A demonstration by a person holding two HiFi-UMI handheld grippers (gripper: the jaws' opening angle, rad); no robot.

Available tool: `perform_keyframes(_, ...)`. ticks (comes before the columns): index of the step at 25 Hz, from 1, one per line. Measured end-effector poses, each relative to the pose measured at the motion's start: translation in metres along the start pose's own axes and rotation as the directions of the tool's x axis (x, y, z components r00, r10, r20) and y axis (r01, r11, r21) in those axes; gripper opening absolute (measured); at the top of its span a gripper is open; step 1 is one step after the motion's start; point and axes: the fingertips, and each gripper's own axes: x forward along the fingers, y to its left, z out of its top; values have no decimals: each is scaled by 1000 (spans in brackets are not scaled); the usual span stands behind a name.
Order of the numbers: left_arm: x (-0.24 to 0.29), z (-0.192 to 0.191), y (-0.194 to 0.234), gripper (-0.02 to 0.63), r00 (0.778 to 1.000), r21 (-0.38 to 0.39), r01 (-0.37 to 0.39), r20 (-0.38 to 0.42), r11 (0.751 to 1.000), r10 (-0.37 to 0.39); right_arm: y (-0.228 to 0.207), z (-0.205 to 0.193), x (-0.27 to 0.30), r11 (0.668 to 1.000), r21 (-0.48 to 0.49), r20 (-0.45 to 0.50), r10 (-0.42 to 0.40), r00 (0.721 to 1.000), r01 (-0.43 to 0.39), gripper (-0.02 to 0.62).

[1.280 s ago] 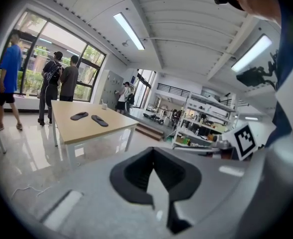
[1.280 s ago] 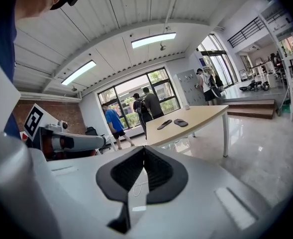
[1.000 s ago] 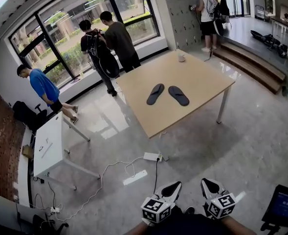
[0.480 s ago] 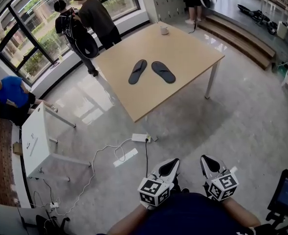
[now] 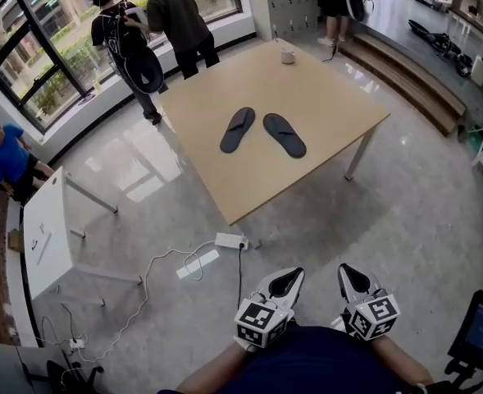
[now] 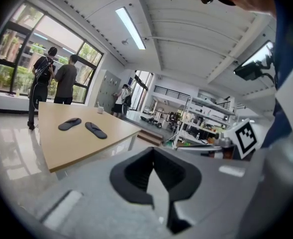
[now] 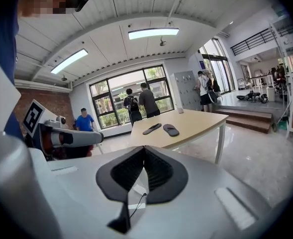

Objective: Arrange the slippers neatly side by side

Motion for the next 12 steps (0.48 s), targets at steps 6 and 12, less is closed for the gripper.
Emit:
perform_keyframes(6, 21, 13, 52, 5, 1000, -37, 0, 25, 999, 1, -10, 20, 48, 1000, -28, -40, -11, 999, 10, 11)
perform_keyframes(12, 33, 28, 86, 5, 1000, -84, 18, 17, 996, -17, -13, 41, 83, 999, -27, -65, -36, 997, 34, 11)
